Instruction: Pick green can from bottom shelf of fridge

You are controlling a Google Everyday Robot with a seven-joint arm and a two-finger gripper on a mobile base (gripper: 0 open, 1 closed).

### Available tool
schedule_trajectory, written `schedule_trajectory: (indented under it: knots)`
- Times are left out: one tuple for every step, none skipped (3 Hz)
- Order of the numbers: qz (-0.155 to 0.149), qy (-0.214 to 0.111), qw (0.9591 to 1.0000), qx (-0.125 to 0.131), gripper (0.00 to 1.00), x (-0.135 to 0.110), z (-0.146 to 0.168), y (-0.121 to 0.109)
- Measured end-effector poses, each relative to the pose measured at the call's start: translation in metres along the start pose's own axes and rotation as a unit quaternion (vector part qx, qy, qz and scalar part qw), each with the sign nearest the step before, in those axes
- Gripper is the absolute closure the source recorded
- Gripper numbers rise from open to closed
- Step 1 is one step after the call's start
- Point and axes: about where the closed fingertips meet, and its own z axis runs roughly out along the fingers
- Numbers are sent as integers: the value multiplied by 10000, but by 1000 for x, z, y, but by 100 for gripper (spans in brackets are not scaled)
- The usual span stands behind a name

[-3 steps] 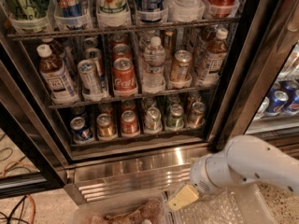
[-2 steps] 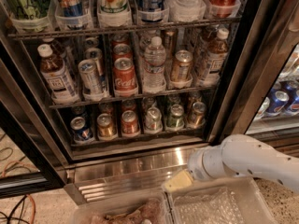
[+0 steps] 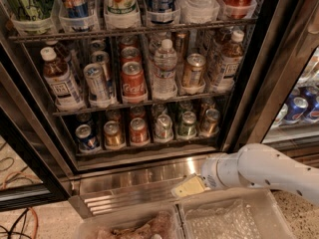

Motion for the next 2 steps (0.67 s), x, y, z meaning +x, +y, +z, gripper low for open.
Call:
schedule_trajectory:
  knots:
    - [519, -423, 9977, 44, 0, -8, 18, -14]
    - [1121, -1040, 9878, 304, 0, -24, 45, -48]
